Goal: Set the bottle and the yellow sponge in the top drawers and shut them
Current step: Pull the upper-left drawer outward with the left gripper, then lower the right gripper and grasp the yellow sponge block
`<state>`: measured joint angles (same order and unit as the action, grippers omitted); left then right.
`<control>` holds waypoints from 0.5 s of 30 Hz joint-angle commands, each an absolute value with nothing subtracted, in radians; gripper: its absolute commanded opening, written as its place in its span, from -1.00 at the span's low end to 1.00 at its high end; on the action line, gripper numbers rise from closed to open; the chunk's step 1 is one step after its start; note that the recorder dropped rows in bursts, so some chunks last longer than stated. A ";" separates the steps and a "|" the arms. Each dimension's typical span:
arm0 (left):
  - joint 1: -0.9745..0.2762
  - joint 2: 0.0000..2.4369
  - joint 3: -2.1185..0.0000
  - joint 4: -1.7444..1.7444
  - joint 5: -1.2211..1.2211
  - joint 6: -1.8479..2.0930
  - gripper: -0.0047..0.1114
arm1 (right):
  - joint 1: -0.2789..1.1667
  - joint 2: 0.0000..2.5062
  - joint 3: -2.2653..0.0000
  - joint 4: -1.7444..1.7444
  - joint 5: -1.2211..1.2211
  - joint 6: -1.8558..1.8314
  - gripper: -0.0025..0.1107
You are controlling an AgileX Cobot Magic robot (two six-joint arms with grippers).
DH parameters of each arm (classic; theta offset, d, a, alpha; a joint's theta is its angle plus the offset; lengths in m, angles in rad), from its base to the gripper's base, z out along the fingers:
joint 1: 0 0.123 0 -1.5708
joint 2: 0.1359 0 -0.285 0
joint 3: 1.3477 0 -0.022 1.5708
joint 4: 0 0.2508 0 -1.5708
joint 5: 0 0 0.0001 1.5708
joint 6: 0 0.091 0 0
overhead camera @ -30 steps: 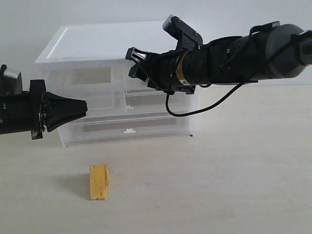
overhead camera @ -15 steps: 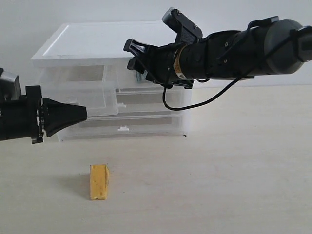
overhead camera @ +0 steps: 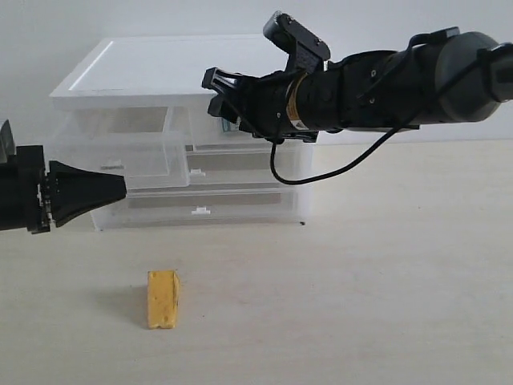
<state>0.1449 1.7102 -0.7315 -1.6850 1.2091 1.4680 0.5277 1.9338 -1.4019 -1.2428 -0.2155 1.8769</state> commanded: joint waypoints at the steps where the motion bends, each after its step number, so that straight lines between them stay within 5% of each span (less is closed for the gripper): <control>1: 0.159 1.697 -0.714 -1.663 1.221 1.477 -0.85 | 0.498 1.929 -1.371 -1.271 -0.185 1.851 -0.05; 15: 0.228 1.681 -0.635 -1.644 1.221 1.565 -0.85 | 0.498 1.901 -1.305 -1.651 -0.471 2.092 -0.05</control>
